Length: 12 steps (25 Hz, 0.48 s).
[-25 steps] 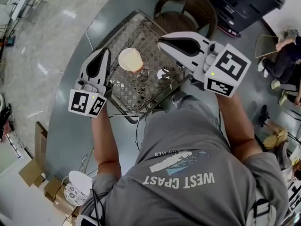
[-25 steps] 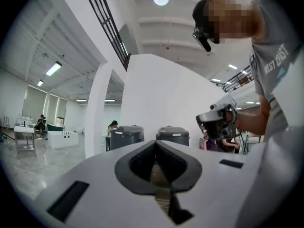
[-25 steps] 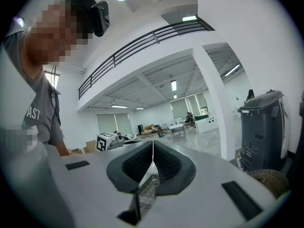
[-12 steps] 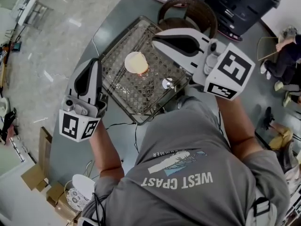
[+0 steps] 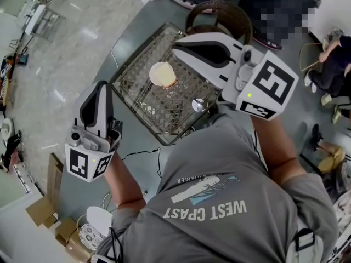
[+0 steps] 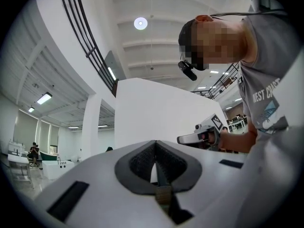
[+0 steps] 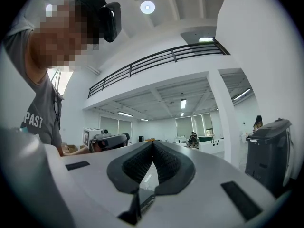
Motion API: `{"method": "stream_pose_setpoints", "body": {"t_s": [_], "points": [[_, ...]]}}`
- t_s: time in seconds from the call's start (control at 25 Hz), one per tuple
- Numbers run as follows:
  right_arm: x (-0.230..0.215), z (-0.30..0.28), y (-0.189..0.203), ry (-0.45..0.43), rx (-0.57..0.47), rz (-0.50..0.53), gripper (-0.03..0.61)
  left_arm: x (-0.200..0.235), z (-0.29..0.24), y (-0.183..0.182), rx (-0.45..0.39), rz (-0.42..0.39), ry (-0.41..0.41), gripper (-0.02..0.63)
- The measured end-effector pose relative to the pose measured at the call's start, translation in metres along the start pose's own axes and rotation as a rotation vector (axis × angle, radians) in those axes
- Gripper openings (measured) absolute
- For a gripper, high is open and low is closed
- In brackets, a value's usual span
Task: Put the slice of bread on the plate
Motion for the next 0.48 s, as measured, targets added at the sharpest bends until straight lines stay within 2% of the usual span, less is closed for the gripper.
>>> {"method": "stream_pose_setpoints", "body": {"t_s": [0.16,0.48], "points": [[0.019,0.003,-0.013,0.013,-0.007,0.019,0.006,-0.013,0.017,-0.011,-0.012,-0.023,0.019,0.008],[0.022,0.002,-0.023,0.028,-0.013,0.035,0.008,-0.013,0.018,-0.018,-0.024,-0.045,0.043,0.008]]}}
Point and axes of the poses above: the fingertips, and each gripper's own axes: z backward along the fingers, x to its left, y out of its underside, the point moved 10 cm from there along z, backward along the fingers, and after that the axes turned 14 degrees about z, right-handed, at the moved point
